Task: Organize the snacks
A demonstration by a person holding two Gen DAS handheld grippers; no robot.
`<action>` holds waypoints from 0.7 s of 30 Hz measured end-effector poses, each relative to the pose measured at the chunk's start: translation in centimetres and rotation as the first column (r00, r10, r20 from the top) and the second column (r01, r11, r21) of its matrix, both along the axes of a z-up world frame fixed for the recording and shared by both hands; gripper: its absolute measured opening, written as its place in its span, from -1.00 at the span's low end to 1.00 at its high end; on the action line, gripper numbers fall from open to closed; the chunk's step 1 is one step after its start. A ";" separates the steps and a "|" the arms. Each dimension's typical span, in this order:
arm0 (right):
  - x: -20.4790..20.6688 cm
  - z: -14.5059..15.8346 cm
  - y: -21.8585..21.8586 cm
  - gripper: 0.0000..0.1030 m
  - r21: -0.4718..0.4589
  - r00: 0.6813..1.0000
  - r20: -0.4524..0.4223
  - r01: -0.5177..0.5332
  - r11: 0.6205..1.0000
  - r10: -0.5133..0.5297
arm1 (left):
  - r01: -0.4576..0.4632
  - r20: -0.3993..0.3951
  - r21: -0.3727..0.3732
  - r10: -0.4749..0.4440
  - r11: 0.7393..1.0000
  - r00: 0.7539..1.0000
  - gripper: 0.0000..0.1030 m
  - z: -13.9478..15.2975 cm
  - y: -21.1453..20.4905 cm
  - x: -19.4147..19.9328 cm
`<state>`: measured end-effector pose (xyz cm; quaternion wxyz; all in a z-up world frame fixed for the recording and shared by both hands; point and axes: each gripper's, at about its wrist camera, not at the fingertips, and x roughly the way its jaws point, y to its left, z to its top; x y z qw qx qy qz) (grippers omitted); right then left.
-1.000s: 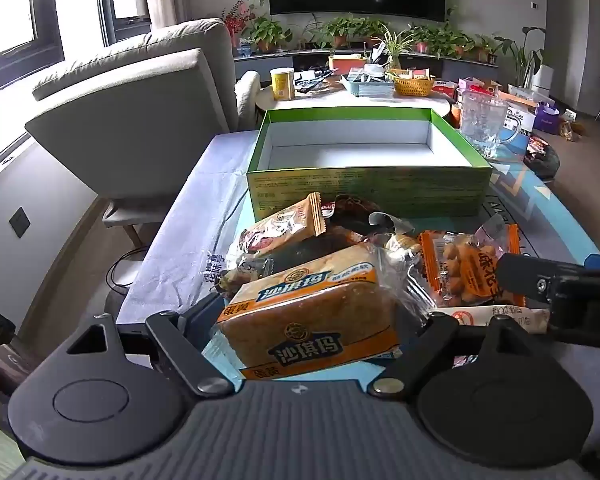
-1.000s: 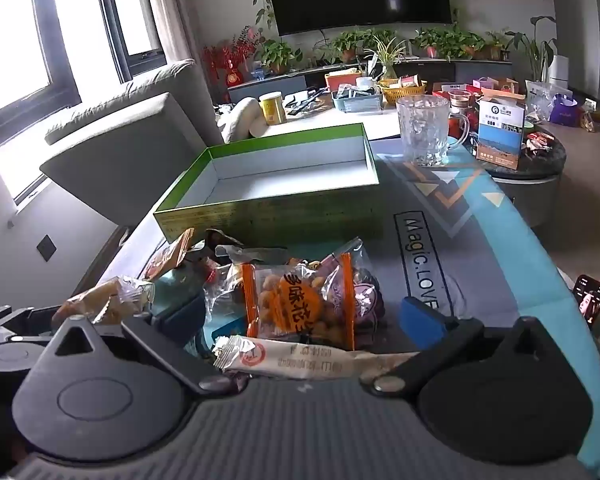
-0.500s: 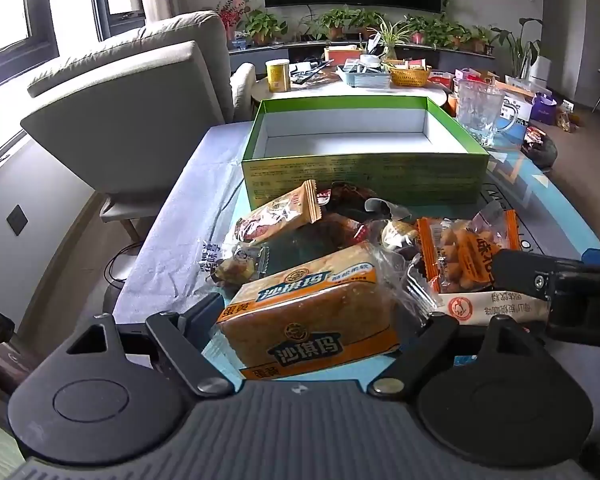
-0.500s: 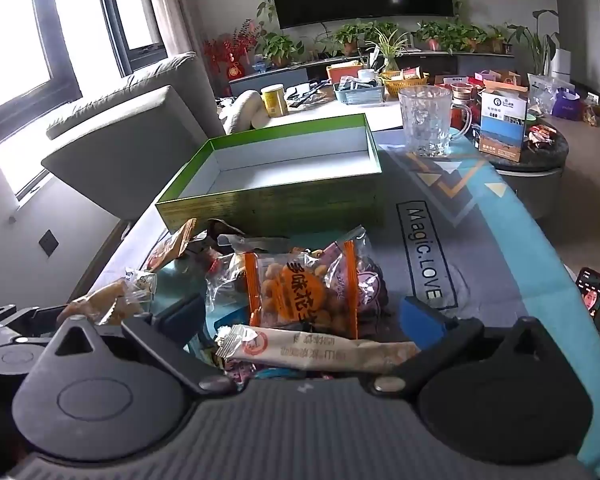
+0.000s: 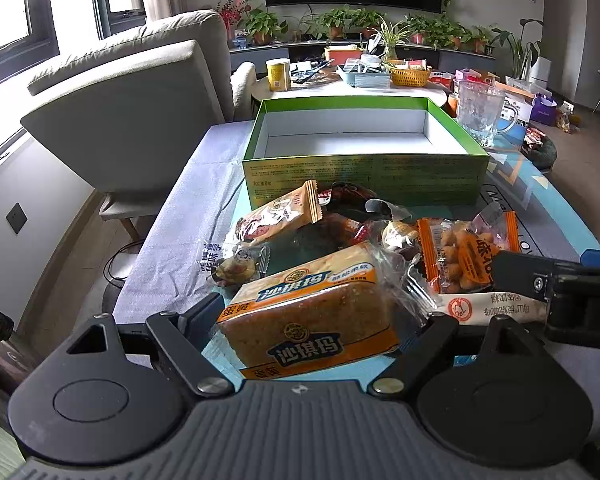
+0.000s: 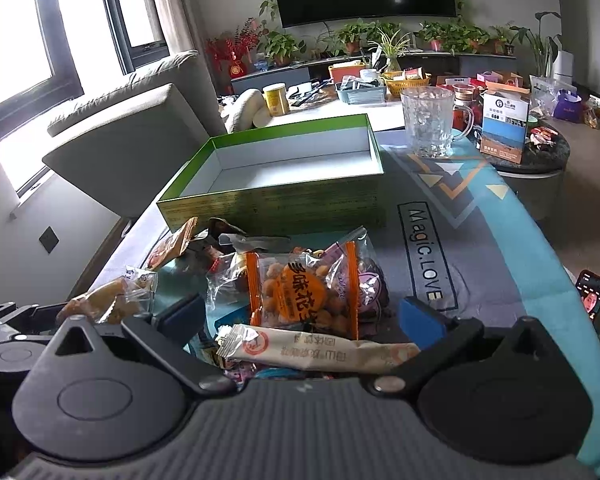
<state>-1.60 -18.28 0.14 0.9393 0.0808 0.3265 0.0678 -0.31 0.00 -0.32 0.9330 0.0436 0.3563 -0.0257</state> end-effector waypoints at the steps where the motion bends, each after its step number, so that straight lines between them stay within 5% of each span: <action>1: 0.0 0.0 0.0 0.48 0.000 1.000 -0.001 0.000 1.000 0.000 | 0.000 0.001 -0.001 0.000 1.000 1.000 0.62 0.0 0.0 0.0; 21: 0.1 -0.3 0.0 0.48 0.002 1.000 -0.012 0.002 1.000 -0.002 | -0.003 -0.010 -0.008 0.003 1.000 1.000 0.62 -0.3 0.1 0.0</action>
